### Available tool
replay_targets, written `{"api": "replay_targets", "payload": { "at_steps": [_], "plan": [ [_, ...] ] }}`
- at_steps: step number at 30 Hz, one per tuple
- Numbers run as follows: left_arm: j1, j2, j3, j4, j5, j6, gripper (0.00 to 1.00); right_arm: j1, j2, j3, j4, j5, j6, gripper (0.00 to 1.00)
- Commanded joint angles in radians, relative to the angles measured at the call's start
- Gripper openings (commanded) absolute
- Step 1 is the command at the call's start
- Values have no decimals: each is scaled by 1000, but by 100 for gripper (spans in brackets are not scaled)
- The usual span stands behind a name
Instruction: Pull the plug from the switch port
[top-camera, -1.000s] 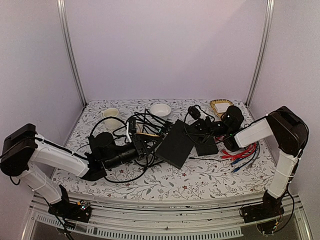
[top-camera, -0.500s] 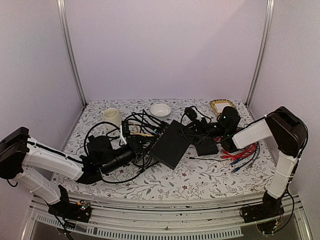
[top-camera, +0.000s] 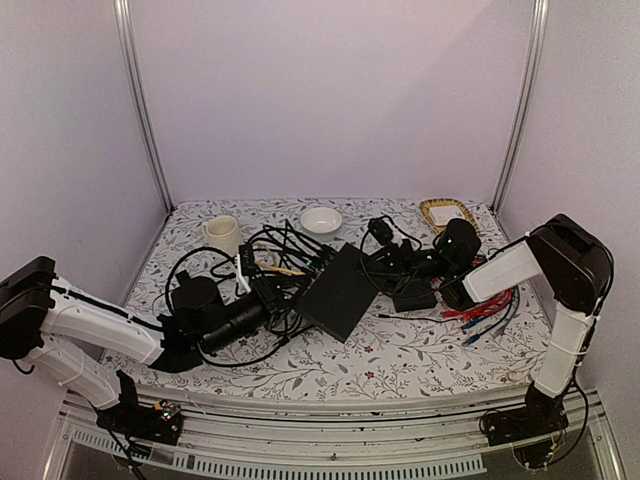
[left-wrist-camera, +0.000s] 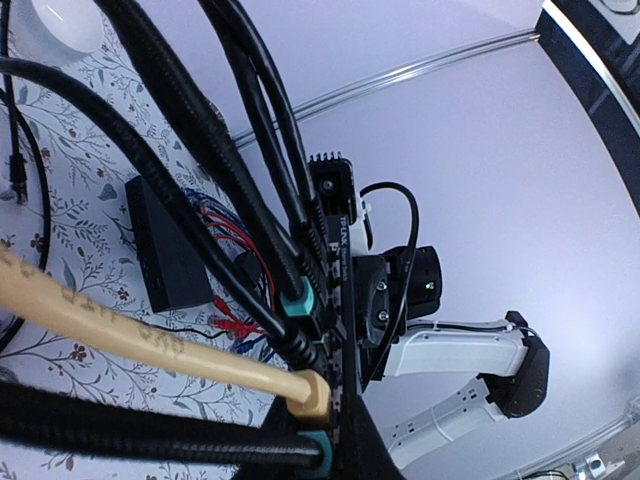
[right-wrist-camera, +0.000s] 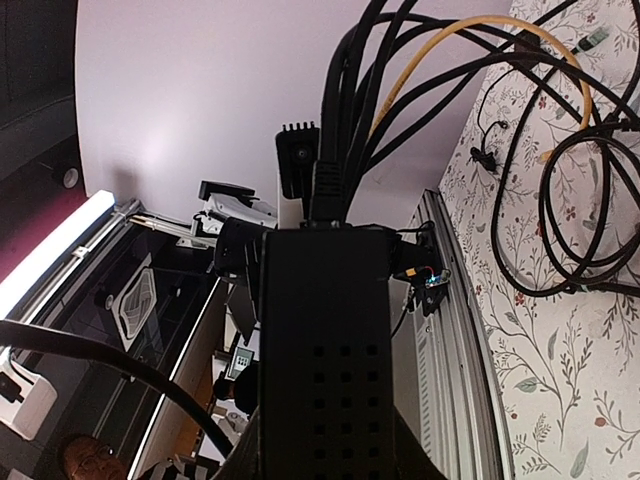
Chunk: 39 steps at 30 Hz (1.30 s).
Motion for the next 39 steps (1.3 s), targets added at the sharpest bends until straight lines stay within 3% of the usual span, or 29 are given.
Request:
{"api": "replay_targets", "payload": {
  "at_steps": [1,14,24,39],
  "plan": [
    [70,-78,-61,53,-341,45,0,-78,8,-30,227,-156,101,2],
    [93,-91,-114,99,-266,100,0,-108,14,-44,317,-217,182,2],
    [152,-112,-170,173,-85,154,0,-130,-4,-67,330,-255,191,2],
    [149,-186,-185,64,-25,149,0,-130,-26,-67,339,-230,200,2]
  ]
}}
